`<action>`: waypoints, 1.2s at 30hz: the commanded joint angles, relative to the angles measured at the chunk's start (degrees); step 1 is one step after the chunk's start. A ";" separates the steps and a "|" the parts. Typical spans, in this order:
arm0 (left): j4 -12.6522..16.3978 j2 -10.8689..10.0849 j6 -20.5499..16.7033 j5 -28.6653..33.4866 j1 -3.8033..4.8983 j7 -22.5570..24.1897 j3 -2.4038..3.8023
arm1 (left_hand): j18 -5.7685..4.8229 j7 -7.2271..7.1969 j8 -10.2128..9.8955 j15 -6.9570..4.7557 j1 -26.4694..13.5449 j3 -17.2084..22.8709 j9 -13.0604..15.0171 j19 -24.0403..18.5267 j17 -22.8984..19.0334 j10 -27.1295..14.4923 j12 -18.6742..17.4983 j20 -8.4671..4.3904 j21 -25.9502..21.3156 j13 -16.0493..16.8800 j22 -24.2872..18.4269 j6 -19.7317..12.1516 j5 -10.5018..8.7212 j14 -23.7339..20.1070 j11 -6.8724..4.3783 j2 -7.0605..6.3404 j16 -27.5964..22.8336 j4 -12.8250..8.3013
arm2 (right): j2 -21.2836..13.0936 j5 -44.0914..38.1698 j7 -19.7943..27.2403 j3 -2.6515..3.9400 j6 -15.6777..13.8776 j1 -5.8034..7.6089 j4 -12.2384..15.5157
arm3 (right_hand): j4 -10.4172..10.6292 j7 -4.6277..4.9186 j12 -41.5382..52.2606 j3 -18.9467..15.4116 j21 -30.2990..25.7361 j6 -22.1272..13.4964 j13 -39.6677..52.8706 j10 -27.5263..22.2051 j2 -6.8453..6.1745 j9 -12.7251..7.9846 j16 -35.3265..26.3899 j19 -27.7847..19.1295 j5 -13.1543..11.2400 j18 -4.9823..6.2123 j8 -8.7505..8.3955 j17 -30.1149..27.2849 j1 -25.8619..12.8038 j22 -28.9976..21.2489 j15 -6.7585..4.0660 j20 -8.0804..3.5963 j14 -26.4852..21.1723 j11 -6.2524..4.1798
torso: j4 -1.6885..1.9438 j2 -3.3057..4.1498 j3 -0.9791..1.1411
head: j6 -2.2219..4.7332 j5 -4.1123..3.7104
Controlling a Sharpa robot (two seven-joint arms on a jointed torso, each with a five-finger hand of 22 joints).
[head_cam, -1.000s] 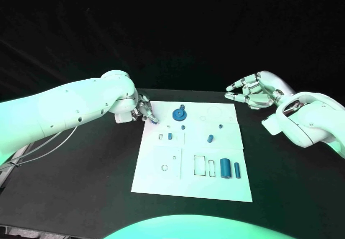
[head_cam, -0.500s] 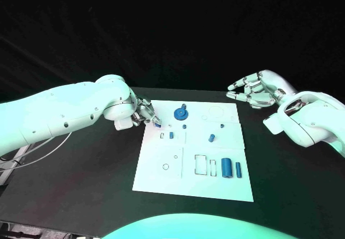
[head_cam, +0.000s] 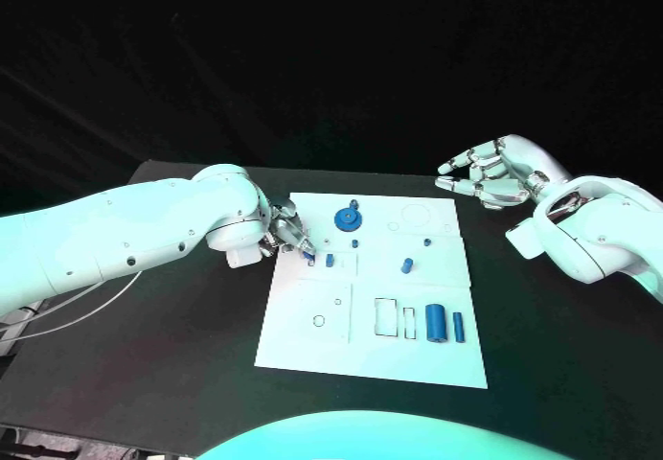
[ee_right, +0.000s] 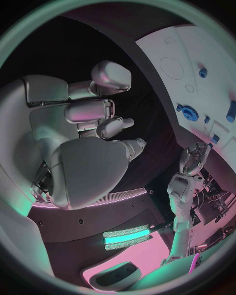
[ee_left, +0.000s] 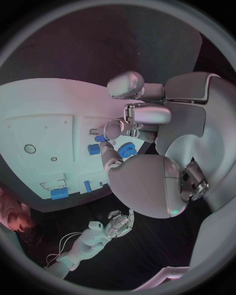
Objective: Assemble the parts on the task board
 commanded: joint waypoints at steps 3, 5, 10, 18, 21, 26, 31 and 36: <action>0.39 0.51 -0.81 -5.43 -0.22 -0.76 -0.15 | 0.07 -0.76 0.36 -0.39 -0.37 10.11 -0.07 0.48 11.74 0.49 0.29 0.08 0.30 0.16 0.22 0.48 0.39 4.93 0.04 0.31 0.32 -9.77 | -0.05 -0.19 0.44 0.03 0.20 -0.03 0.04 | -0.09 0.08 0.03 -0.09 -0.37 -0.31 0.05 0.17 0.36 -0.06 -0.23 -0.17 0.33 1.12 0.24 1.76 0.00 0.01 -0.41 -0.24 2.83 -0.11 | -0.07 0.06 0.00 | -0.05 -0.02; 0.44 0.72 -0.75 -6.41 -0.26 -0.91 -0.19 | 0.06 -0.78 0.46 -0.40 -0.51 10.23 -0.10 0.51 11.73 0.53 0.33 0.07 0.33 0.18 0.27 0.48 0.48 4.92 0.02 0.30 0.31 -9.87 | -0.06 -0.19 0.44 0.03 0.20 -0.03 0.06 | -0.09 0.08 0.03 -0.09 -0.37 -0.31 0.05 0.17 0.36 -0.06 -0.23 -0.17 0.33 1.12 0.24 1.76 0.00 0.01 -0.41 -0.24 2.83 -0.11 | -0.10 0.04 0.01 | -0.09 -0.02; 0.44 1.11 -0.44 -8.08 -0.31 -1.30 -0.24 | 0.02 -0.79 0.54 -0.41 -0.62 10.31 -0.12 0.63 11.75 0.56 0.35 0.06 0.43 0.18 0.48 0.48 0.53 4.93 0.01 0.29 0.33 -9.95 | -0.09 -0.19 0.47 0.03 0.18 -0.03 0.10 | -0.11 0.08 0.03 -0.08 -0.39 -0.32 0.04 0.17 0.39 -0.06 -0.24 -0.16 0.43 1.13 0.27 1.74 0.01 0.01 -0.41 -0.25 2.83 -0.12 | -0.06 0.10 0.03 | -0.08 -0.01; 0.22 1.58 -0.08 -9.31 -0.45 -1.88 -0.28 | -0.08 -0.84 0.78 -0.44 -0.90 10.51 -0.16 0.95 11.80 0.77 0.61 0.02 0.68 0.40 0.98 0.52 0.59 4.95 -0.04 0.31 0.36 -10.17 | -0.10 -0.19 0.52 0.03 0.17 -0.03 0.15 | -0.11 0.08 0.03 -0.08 -0.39 -0.32 0.04 0.17 0.39 -0.06 -0.24 -0.16 0.43 1.13 0.27 1.74 0.01 0.01 -0.41 -0.25 2.83 -0.12 | -0.06 0.08 0.02 | -0.24 -0.02; 0.19 1.74 0.59 -9.39 -0.49 -1.99 -0.29 | -0.10 -0.86 0.89 -0.46 -1.05 10.55 -0.18 1.01 11.83 0.90 0.78 0.01 0.74 0.56 1.08 0.54 0.59 4.96 -0.06 0.30 0.39 -10.25 | -0.11 -0.19 0.53 0.03 0.18 -0.04 0.15 | -0.11 0.08 0.03 -0.08 -0.39 -0.32 0.04 0.17 0.39 -0.06 -0.24 -0.16 0.43 1.13 0.27 1.74 0.01 0.01 -0.41 -0.25 2.83 -0.12 | -0.07 0.07 0.00 | -0.31 -0.02; 0.29 1.88 1.85 -9.31 -0.52 -2.09 -0.31 | -0.17 -0.97 1.30 -0.47 -1.51 10.29 -0.23 1.18 11.80 1.42 1.45 -0.01 0.89 1.23 1.37 0.66 0.42 4.96 -0.12 0.06 0.36 -10.54 | -0.14 -0.19 0.51 0.03 0.19 -0.04 0.16 | -0.11 0.08 0.03 -0.08 -0.39 -0.32 0.04 0.17 0.39 -0.06 -0.24 -0.16 0.43 1.13 0.27 1.74 0.01 0.01 -0.41 -0.25 2.83 -0.12 | -0.07 0.05 0.01 | -0.43 -0.07; 0.46 1.89 2.90 -9.11 -0.53 -2.13 -0.34 | -0.19 -1.02 1.50 -0.48 -1.63 9.99 -0.28 1.22 11.81 1.63 1.69 -0.01 0.94 1.45 1.47 0.71 0.32 4.96 -0.16 -0.08 0.37 -10.71 | -0.16 -0.22 0.49 0.03 0.19 -0.04 0.17 | -0.12 0.08 0.03 -0.09 -0.42 -0.34 0.02 0.16 0.40 -0.07 -0.26 -0.15 0.55 1.13 0.30 1.73 0.00 0.00 -0.41 -0.25 2.83 -0.12 | -0.02 0.05 0.02 | -0.53 -0.12; 0.38 1.99 3.23 -9.06 -0.56 -2.19 -0.38 | -0.21 -1.04 1.55 -0.48 -1.67 9.90 -0.30 1.25 11.83 1.69 1.74 -0.01 0.97 1.49 1.54 0.73 0.28 4.97 -0.17 -0.07 0.38 -10.72 | -0.14 -0.28 0.49 0.03 0.20 -0.04 0.16 | -0.21 0.06 0.06 -0.07 -0.42 -0.35 0.04 0.18 0.38 -0.07 -0.26 -0.12 0.62 1.12 0.33 1.74 0.10 0.02 -0.42 -0.26 2.84 -0.13 | -0.04 0.00 0.04 | -0.49 -0.07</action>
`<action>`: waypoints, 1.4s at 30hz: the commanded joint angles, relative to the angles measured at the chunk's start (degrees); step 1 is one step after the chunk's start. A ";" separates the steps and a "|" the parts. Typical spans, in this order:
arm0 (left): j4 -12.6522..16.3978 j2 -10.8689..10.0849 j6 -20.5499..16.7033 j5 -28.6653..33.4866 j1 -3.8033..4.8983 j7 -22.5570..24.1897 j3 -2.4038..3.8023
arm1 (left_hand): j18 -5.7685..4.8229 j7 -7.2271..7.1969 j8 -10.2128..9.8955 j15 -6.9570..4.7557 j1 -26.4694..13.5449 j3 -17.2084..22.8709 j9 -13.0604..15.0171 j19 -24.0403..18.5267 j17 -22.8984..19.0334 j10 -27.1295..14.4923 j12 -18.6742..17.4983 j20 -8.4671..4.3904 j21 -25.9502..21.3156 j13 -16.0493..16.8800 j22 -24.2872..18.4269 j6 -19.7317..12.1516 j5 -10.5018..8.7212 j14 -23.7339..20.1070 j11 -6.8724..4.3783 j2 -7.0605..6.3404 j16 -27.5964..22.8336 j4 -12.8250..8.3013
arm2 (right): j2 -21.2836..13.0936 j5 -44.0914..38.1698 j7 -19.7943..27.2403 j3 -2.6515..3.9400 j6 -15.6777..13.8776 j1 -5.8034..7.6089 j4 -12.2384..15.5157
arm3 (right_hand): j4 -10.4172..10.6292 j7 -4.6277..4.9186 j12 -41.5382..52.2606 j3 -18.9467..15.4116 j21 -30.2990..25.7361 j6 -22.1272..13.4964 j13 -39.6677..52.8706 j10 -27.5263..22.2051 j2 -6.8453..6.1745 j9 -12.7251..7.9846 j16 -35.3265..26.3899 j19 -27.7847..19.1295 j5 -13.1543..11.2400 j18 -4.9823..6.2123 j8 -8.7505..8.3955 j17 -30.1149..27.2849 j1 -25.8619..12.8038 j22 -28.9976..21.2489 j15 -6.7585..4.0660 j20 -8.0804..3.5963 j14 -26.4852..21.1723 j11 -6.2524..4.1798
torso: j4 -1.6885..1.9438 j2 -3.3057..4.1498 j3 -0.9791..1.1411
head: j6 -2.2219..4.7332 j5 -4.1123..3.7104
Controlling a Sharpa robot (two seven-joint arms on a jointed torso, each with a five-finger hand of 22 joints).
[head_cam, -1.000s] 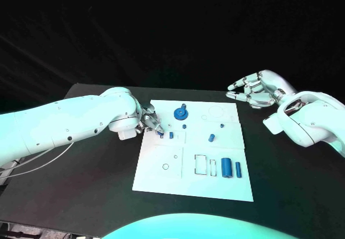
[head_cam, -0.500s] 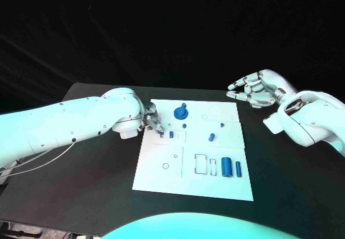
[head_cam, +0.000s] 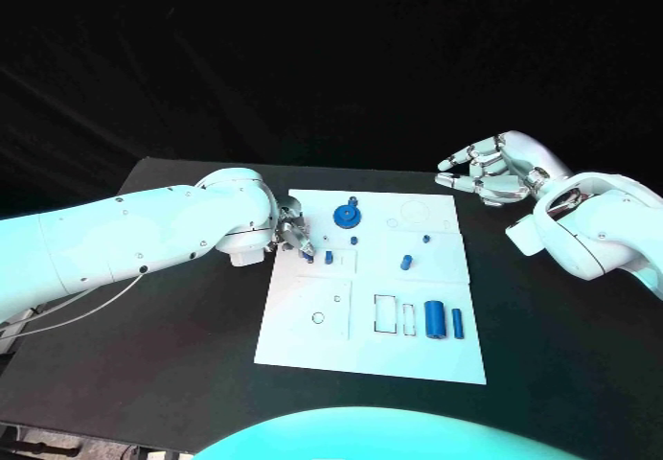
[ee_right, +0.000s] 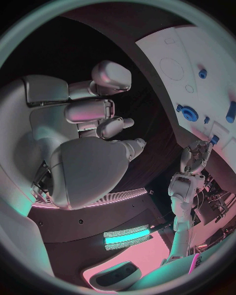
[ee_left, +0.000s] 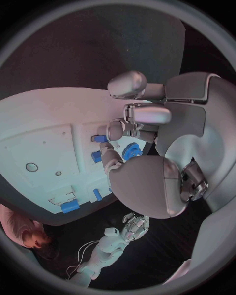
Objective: Assemble the parts on the task board
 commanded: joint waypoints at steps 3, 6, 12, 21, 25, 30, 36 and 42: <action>0.00 0.24 2.23 -0.39 -0.08 -0.64 -0.10 | -0.19 -0.85 0.37 -0.48 -0.50 9.06 0.07 0.41 11.83 0.47 0.43 -0.02 0.29 0.14 0.04 0.53 0.02 4.96 0.04 -0.04 0.38 -9.40 | 0.03 -0.29 0.44 0.03 0.21 -0.02 0.05 | -0.22 0.08 0.07 -0.07 -0.21 -0.37 0.06 0.19 0.38 -0.07 -0.25 -0.12 0.40 1.12 0.34 1.76 0.11 0.02 -0.42 -0.26 2.84 -0.13 | -0.04 -0.04 0.00 | -0.04 0.10; 0.02 0.27 2.57 -0.46 -0.09 -0.68 -0.12 | -0.22 -0.87 0.41 -0.48 -0.51 8.99 0.05 0.48 11.83 0.55 0.54 -0.02 0.34 0.27 0.16 0.54 -0.01 4.96 0.03 -0.02 0.37 -9.42 | 0.01 -0.30 0.45 0.03 0.21 -0.02 0.04 | -0.22 0.08 0.07 -0.07 -0.21 -0.37 0.06 0.19 0.38 -0.07 -0.25 -0.12 0.40 1.12 0.34 1.76 0.11 0.02 -0.42 -0.26 2.84 -0.13 | -0.07 -0.01 -0.01 | -0.03 0.17; 0.07 0.31 3.26 -0.51 -0.11 -0.62 -0.13 | -0.21 -0.89 0.46 -0.48 -0.49 8.90 0.02 0.45 11.84 0.59 0.54 -0.02 0.33 0.24 0.13 0.56 -0.04 4.97 0.01 -0.02 0.38 -9.49 | -0.03 -0.30 0.43 0.03 0.22 -0.02 0.06 | -0.22 0.08 0.07 -0.07 -0.21 -0.37 0.06 0.19 0.38 -0.07 -0.25 -0.12 0.40 1.12 0.34 1.76 0.11 0.02 -0.42 -0.26 2.84 -0.13 | 0.00 -0.02 0.01 | -0.09 0.15; 0.16 0.33 3.65 -0.58 -0.13 -0.44 -0.13 | -0.21 -0.92 0.50 -0.49 -0.40 8.85 -0.03 0.45 11.83 0.58 0.46 -0.02 0.33 0.13 0.14 0.57 -0.05 4.97 -0.02 0.03 0.37 -9.59 | -0.02 -0.30 0.47 0.03 0.23 -0.02 0.03 | -0.22 0.08 0.07 -0.07 -0.21 -0.37 0.06 0.19 0.38 -0.07 -0.25 -0.12 0.40 1.12 0.34 1.76 0.11 0.02 -0.42 -0.26 2.84 -0.13 | -0.02 -0.02 -0.01 | -0.16 0.17; 0.12 0.38 3.81 -0.59 -0.14 -0.42 -0.13 | -0.22 -0.92 0.50 -0.49 -0.39 8.85 -0.04 0.46 11.82 0.58 0.45 -0.02 0.34 0.11 0.16 0.57 -0.05 4.96 -0.02 0.04 0.37 -9.61 | 0.00 -0.30 0.49 0.03 0.23 -0.03 0.03 | -0.22 0.08 0.07 -0.07 -0.21 -0.37 0.06 0.19 0.38 -0.07 -0.25 -0.12 0.40 1.12 0.34 1.76 0.11 0.02 -0.42 -0.26 2.84 -0.13 | -0.02 0.01 -0.02 | -0.15 0.09; -0.07 0.55 3.79 -0.60 -0.14 -0.57 -0.13 | -0.23 -0.96 0.72 -0.47 -0.73 7.94 -0.33 0.41 11.83 0.96 0.86 0.00 0.33 0.56 0.18 0.65 -0.34 4.97 -0.01 0.20 0.38 -9.40 | 0.01 -0.30 0.47 0.03 0.23 -0.03 0.06 | -0.22 0.08 0.07 -0.07 -0.21 -0.37 0.06 0.19 0.38 -0.07 -0.25 -0.12 0.40 1.12 0.34 1.76 0.11 0.02 -0.42 -0.26 2.84 -0.13 | -0.04 0.01 0.00 | -0.19 0.15; -0.51 0.90 4.07 -0.60 -0.15 -0.98 -0.14 | -0.25 -1.23 1.11 -0.52 -1.67 5.44 -1.09 0.41 11.83 1.38 1.23 0.03 0.31 0.92 0.29 0.69 -0.85 4.98 -0.14 0.70 0.37 -8.30 | -0.01 -0.30 0.45 0.03 0.23 -0.03 0.12 | -0.22 0.08 0.07 -0.07 -0.21 -0.37 0.06 0.19 0.38 -0.07 -0.25 -0.12 0.40 1.12 0.34 1.76 0.11 0.02 -0.42 -0.26 2.84 -0.13 | -0.04 0.03 0.01 | -0.31 0.04; -1.01 1.37 4.34 -0.60 -0.21 -1.33 -0.18 | -0.28 -1.61 1.41 -0.67 -2.90 2.12 -2.16 0.49 11.85 1.57 1.65 -0.06 0.28 1.38 0.42 0.88 -1.20 4.99 -0.37 0.51 0.38 -6.48 | -0.05 -0.30 0.44 0.03 0.23 -0.03 0.19 | -0.22 0.08 0.07 -0.07 -0.21 -0.37 0.06 0.19 0.38 -0.07 -0.25 -0.12 0.40 1.12 0.34 1.76 0.11 0.02 -0.42 -0.26 2.84 -0.13 | -0.11 0.01 0.01 | -0.40 -0.06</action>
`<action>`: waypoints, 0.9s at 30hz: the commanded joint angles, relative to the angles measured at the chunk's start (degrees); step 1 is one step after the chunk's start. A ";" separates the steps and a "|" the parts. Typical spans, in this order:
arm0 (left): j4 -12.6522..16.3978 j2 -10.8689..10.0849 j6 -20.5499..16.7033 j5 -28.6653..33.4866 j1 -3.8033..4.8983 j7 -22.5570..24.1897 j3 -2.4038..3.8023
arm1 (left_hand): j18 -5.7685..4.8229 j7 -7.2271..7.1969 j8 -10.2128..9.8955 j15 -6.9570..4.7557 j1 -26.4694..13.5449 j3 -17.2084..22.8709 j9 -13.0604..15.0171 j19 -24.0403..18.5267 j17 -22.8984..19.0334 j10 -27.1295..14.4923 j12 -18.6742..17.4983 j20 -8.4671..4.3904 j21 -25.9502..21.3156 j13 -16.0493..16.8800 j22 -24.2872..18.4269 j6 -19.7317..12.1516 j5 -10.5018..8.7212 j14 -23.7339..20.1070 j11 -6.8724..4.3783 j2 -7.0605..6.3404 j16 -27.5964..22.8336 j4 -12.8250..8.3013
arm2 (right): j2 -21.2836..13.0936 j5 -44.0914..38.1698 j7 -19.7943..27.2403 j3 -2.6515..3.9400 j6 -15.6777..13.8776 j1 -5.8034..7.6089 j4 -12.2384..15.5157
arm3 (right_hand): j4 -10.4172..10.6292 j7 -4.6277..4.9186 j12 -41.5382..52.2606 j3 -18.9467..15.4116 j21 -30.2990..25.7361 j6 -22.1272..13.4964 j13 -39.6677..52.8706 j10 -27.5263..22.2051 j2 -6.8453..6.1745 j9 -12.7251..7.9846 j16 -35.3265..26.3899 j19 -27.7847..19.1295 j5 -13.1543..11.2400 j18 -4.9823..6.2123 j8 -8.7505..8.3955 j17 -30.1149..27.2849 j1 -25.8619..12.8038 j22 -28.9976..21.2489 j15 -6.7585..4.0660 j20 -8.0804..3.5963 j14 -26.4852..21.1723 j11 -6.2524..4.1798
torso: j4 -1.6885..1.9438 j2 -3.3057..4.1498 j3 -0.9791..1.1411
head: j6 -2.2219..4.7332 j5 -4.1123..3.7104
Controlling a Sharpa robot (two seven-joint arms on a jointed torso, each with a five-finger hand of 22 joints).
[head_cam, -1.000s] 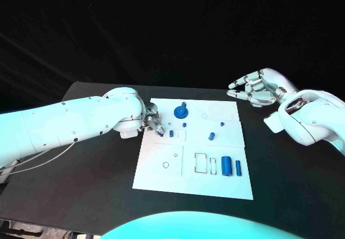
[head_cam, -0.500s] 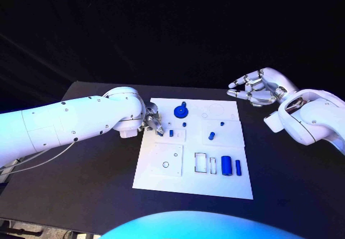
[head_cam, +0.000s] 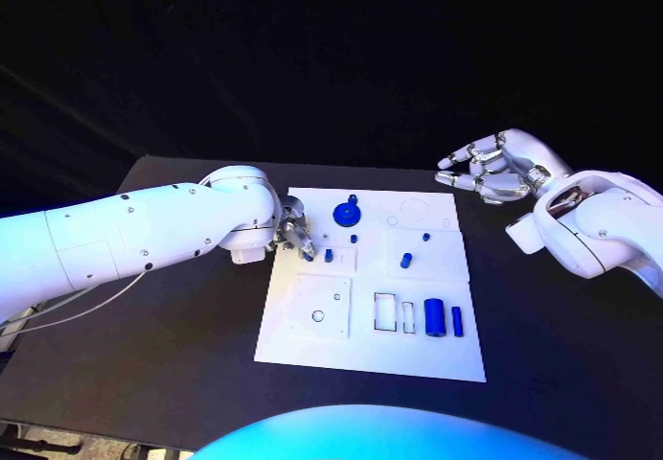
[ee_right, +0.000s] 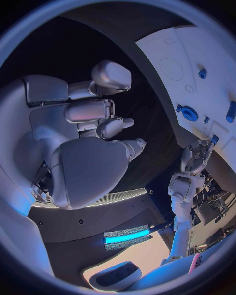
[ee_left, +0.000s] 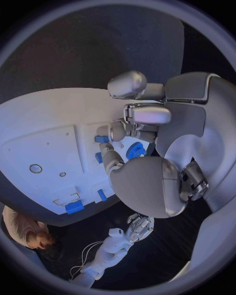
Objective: Assemble the parts on the task board
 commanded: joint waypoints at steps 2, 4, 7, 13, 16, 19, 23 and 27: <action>-0.16 0.43 1.91 0.06 -0.24 -1.22 -0.14 | -0.27 -1.32 0.26 -0.53 -1.21 1.76 -0.73 0.49 11.82 0.61 0.60 -0.11 0.25 0.30 0.07 1.05 -0.15 5.20 -0.26 -0.44 0.38 -2.77 | -0.05 -0.28 0.40 0.03 0.22 -0.02 0.14 | -0.22 0.08 0.07 -0.07 -0.21 -0.37 0.07 0.20 0.38 -0.07 -0.25 -0.12 0.17 1.12 0.34 1.73 0.11 0.02 -0.42 -0.26 2.84 -0.13 | -0.03 -0.01 0.03 | -0.08 -0.14; -0.24 0.48 1.98 0.04 -0.25 -1.27 -0.15 | -0.29 -1.35 0.29 -0.56 -1.26 1.29 -0.91 0.55 11.82 0.66 0.72 -0.14 0.28 0.44 0.16 1.14 -0.15 5.20 -0.29 -0.46 0.38 -2.51 | -0.07 -0.28 0.40 0.03 0.21 -0.02 0.17 | -0.22 0.08 0.07 -0.07 -0.21 -0.37 0.07 0.20 0.38 -0.07 -0.25 -0.12 0.17 1.12 0.34 1.73 0.11 0.02 -0.42 -0.26 2.84 -0.13 | -0.01 -0.02 0.05 | -0.11 -0.17; -0.33 0.52 2.12 0.01 -0.26 -1.33 -0.16 | -0.31 -1.40 0.32 -0.60 -1.35 0.58 -1.24 0.63 11.83 0.72 0.88 -0.18 0.31 0.62 0.26 1.27 -0.13 5.21 -0.33 -0.44 0.39 -2.02 | -0.11 -0.28 0.40 0.03 0.20 -0.02 0.22 | -0.22 0.08 0.07 -0.07 -0.21 -0.37 0.07 0.20 0.38 -0.07 -0.25 -0.12 0.17 1.12 0.34 1.73 0.11 0.02 -0.42 -0.26 2.84 -0.13 | 0.01 -0.02 0.03 | -0.15 -0.22; -0.53 0.56 2.25 -0.16 -0.27 -1.40 -0.16 | -0.35 -1.52 0.35 -0.67 -1.68 -1.20 -2.06 0.76 11.85 0.81 1.11 -0.26 0.35 0.87 0.42 1.62 -0.11 5.22 -0.42 -0.53 0.40 -0.70 | -0.17 -0.28 0.38 0.03 0.18 -0.01 0.30 | -0.22 0.08 0.07 -0.07 -0.21 -0.37 0.07 0.20 0.38 -0.07 -0.25 -0.12 0.17 1.12 0.34 1.73 0.11 0.02 -0.42 -0.26 2.84 -0.13 | 0.06 -0.05 0.01 | -0.17 -0.27; -0.60 0.55 2.33 -0.26 -0.27 -1.41 -0.16 | -0.35 -1.55 0.36 -0.69 -1.82 -2.20 -2.48 0.77 11.85 0.81 1.16 -0.29 0.33 0.93 0.40 1.76 -0.12 5.22 -0.43 -0.63 0.40 -0.05 | -0.24 -0.28 0.36 0.03 0.19 -0.01 0.35 | -0.22 0.08 0.07 -0.07 -0.21 -0.37 0.07 0.20 0.38 -0.07 -0.25 -0.12 0.17 1.12 0.34 1.73 0.11 0.02 -0.42 -0.26 2.84 -0.13 | 0.06 -0.05 0.00 | -0.21 -0.27; -0.68 0.52 2.43 -0.35 -0.27 -1.43 -0.16 | -0.35 -1.57 0.30 -0.70 -2.02 -3.36 -2.98 0.76 11.84 0.72 1.11 -0.31 0.28 0.88 0.35 1.89 -0.09 5.22 -0.44 -0.92 0.39 0.78 | -0.31 -0.28 0.36 0.03 0.19 -0.01 0.38 | -0.26 0.08 0.03 -0.07 -0.22 -0.38 0.00 0.16 0.40 -0.08 -0.29 -0.08 0.27 1.11 0.40 1.70 0.13 0.04 -0.43 -0.27 2.84 -0.13 | 0.04 -0.04 -0.01 | -0.24 -0.26; -0.79 0.53 2.51 -0.56 -0.27 -1.45 -0.16 | -0.37 -1.62 0.29 -0.69 -2.50 -6.69 -4.08 0.79 11.86 0.77 1.30 -0.30 0.22 1.07 0.35 2.38 -0.10 5.22 -0.47 -1.24 0.40 2.94 | -0.33 -0.28 0.37 0.03 0.18 -0.01 0.41 | -0.26 0.08 0.03 -0.07 -0.22 -0.38 0.00 0.16 0.40 -0.08 -0.29 -0.08 0.27 1.11 0.40 1.70 0.13 0.04 -0.43 -0.27 2.84 -0.13 | 0.05 -0.04 -0.01 | -0.25 -0.29; -0.91 0.52 2.59 -0.81 -0.27 -1.49 -0.16 | -0.41 -1.60 0.37 -0.71 -2.28 -11.42 -5.33 1.00 11.87 0.87 1.61 -0.32 0.28 1.42 0.60 2.84 -0.17 5.23 -0.45 -1.09 0.41 5.11 | -0.35 -0.28 0.38 0.03 0.17 -0.01 0.45 | -0.26 0.08 0.03 -0.07 -0.22 -0.38 0.00 0.16 0.40 -0.08 -0.29 -0.08 0.27 1.11 0.40 1.70 0.13 0.04 -0.43 -0.27 2.84 -0.13 | 0.06 -0.02 0.02 | -0.28 -0.30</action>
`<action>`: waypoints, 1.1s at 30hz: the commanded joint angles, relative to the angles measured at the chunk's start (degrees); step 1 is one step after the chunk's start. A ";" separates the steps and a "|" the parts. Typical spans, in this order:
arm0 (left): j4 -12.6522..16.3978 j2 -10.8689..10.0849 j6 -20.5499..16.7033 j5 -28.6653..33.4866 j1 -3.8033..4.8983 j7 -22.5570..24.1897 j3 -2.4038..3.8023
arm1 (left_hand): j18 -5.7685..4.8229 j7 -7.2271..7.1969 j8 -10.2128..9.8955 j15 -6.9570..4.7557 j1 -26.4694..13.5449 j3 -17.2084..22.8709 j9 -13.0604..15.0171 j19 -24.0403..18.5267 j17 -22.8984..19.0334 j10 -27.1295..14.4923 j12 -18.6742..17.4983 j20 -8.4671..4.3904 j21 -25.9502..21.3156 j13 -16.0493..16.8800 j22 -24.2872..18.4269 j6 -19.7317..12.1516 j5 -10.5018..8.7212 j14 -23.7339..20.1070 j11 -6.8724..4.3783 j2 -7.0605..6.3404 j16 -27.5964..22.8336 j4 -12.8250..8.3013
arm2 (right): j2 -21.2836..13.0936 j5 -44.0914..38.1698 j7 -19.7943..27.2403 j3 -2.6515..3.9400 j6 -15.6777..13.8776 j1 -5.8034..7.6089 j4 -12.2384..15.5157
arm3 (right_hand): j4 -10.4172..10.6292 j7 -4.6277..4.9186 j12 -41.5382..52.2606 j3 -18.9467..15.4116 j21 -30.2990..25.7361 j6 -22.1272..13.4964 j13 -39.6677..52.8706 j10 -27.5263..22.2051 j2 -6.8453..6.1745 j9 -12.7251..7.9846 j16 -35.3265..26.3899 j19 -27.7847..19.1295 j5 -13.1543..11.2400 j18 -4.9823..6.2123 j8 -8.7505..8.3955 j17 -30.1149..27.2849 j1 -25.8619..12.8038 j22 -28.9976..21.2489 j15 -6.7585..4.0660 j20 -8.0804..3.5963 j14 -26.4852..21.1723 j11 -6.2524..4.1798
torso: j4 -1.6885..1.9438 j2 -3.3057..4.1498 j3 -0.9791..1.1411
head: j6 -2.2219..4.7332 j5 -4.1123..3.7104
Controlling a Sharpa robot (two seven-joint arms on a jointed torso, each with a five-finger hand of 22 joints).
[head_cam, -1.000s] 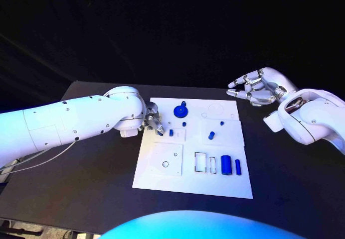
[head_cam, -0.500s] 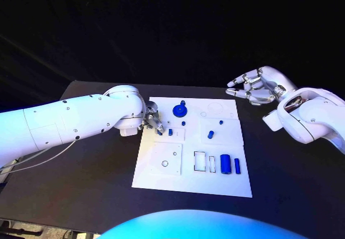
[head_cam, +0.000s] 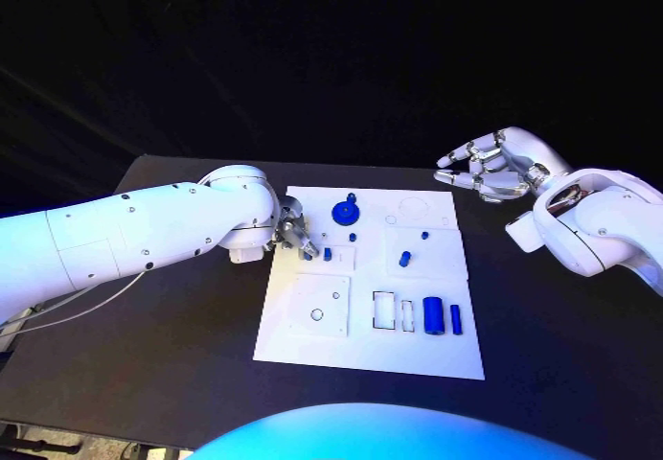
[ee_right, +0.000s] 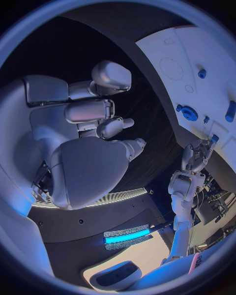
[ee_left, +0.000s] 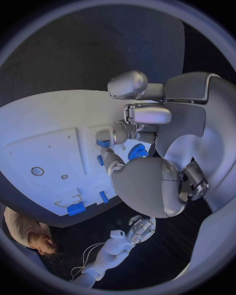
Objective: Assemble the parts on the task board
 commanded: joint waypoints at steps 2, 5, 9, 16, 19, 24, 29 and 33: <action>-0.07 0.08 1.59 -0.69 -0.07 -1.49 -0.03 | -0.44 0.56 -0.10 -0.48 -0.06 -2.45 -0.70 0.45 11.90 0.11 0.49 -0.13 0.32 0.19 0.21 0.16 -0.21 5.01 0.19 0.28 0.18 1.08 | -0.05 -0.28 0.38 0.02 0.16 -0.01 0.12 | -0.26 0.08 0.03 -0.07 -0.22 -0.38 0.00 0.16 0.40 -0.08 -0.29 -0.08 0.27 1.11 0.18 1.71 0.13 0.04 -0.43 -0.27 2.84 -0.13 | 0.01 0.03 0.02 | -0.05 -0.01; -0.13 0.06 1.62 -0.89 -0.07 -1.52 -0.03 | -0.44 0.56 -0.07 -0.47 0.11 -3.17 -0.91 0.49 11.90 0.12 0.51 -0.14 0.34 0.22 0.26 0.24 -0.19 5.01 0.18 0.41 0.18 1.43 | -0.09 -0.28 0.36 0.02 0.15 -0.01 0.14 | -0.26 0.09 0.01 -0.10 -0.32 -0.40 -0.03 0.14 0.39 -0.08 -0.32 -0.12 0.27 1.13 0.19 1.67 0.10 -0.03 -0.43 -0.27 2.83 -0.12 | 0.02 0.02 -0.01 | -0.03 -0.02; -0.21 0.04 1.53 -1.06 -0.06 -1.55 -0.03 | -0.46 0.56 -0.04 -0.47 0.28 -4.27 -1.26 0.55 11.91 0.16 0.59 -0.14 0.37 0.33 0.35 0.33 -0.17 5.01 0.19 0.60 0.19 2.06 | -0.17 -0.29 0.34 0.02 0.13 -0.01 0.17 | -0.26 0.09 0.01 -0.10 -0.32 -0.40 -0.03 0.14 0.39 -0.08 -0.32 -0.12 0.27 1.13 0.19 1.67 0.10 -0.03 -0.43 -0.27 2.83 -0.12 | 0.02 0.00 -0.02 | -0.08 -0.07; -0.06 -0.20 0.93 -1.20 -0.07 -1.58 0.01 | -0.48 0.59 0.06 -0.46 0.30 -7.11 -2.05 0.63 11.93 0.24 0.69 -0.12 0.39 0.45 0.45 0.55 -0.16 5.02 0.21 0.83 0.20 3.89 | -0.41 -0.37 0.34 0.02 0.06 -0.01 0.24 | -0.26 0.09 0.01 -0.10 -0.32 -0.40 -0.03 0.14 0.39 -0.08 -0.32 -0.12 0.27 1.13 0.19 1.67 0.10 -0.03 -0.43 -0.27 2.83 -0.12 | -0.04 -0.03 -0.06 | 0.01 -0.11; 0.25 -0.40 0.19 -1.00 -0.07 -1.51 0.13 | -0.46 0.63 0.11 -0.42 0.15 -8.67 -2.41 0.59 11.93 0.21 0.63 -0.11 0.34 0.38 0.36 0.61 -0.17 5.02 0.25 0.72 0.20 4.85 | -0.38 -0.37 0.36 0.02 0.07 -0.01 0.21 | -0.26 0.09 0.01 -0.10 -0.32 -0.40 -0.03 0.14 0.39 -0.08 -0.32 -0.12 0.27 1.13 0.19 1.67 0.10 -0.03 -0.43 -0.27 2.83 -0.12 | -0.02 0.02 -0.05 | 0.10 -0.16; 1.00 -1.06 -1.68 0.57 -0.07 -1.03 0.33 | -0.36 0.81 0.15 -0.34 -0.21 -12.38 -3.00 0.31 11.91 -0.31 -0.17 -0.05 0.06 -0.60 -0.14 0.39 -0.25 5.01 0.40 0.13 0.19 6.65 | -0.35 -0.38 0.38 0.02 0.07 -0.01 0.14 | -0.26 0.09 0.01 -0.10 -0.32 -0.40 -0.03 0.14 0.39 -0.08 -0.32 -0.12 0.27 1.13 0.19 1.67 0.10 -0.03 -0.43 -0.27 2.83 -0.12 | 0.04 -0.01 -0.03 | 0.14 -0.27; 1.84 -1.98 -4.07 3.29 -0.03 -0.31 0.72 | -0.22 0.96 0.19 -0.26 -0.14 -16.34 -3.62 -0.09 11.88 -1.11 -1.29 0.03 -0.36 -1.98 -0.83 -0.06 -0.27 5.00 0.52 0.25 0.16 7.59 | -0.34 -0.38 0.36 0.02 0.07 -0.01 0.05 | -0.26 0.09 0.01 -0.10 -0.32 -0.40 -0.03 0.14 0.39 -0.08 -0.32 -0.12 0.27 1.13 0.19 1.67 0.10 -0.03 -0.43 -0.27 2.83 -0.12 | 0.02 -0.07 -0.03 | 0.27 -0.21; 2.31 -2.63 -5.69 5.06 0.00 0.32 1.10 | -0.18 0.95 0.38 -0.25 -0.37 -19.33 -4.05 -0.14 11.87 -1.27 -1.43 0.04 -0.49 -2.26 -0.97 -0.16 -0.24 4.99 0.53 0.94 0.15 7.66 | -0.40 -0.38 0.34 0.02 0.04 -0.01 -0.02 | -0.26 0.09 0.01 -0.10 -0.32 -0.40 -0.03 0.14 0.39 -0.08 -0.32 -0.12 0.27 1.13 0.19 1.67 0.10 -0.03 -0.43 -0.27 2.83 -0.12 | 0.04 -0.04 -0.02 | 0.43 -0.19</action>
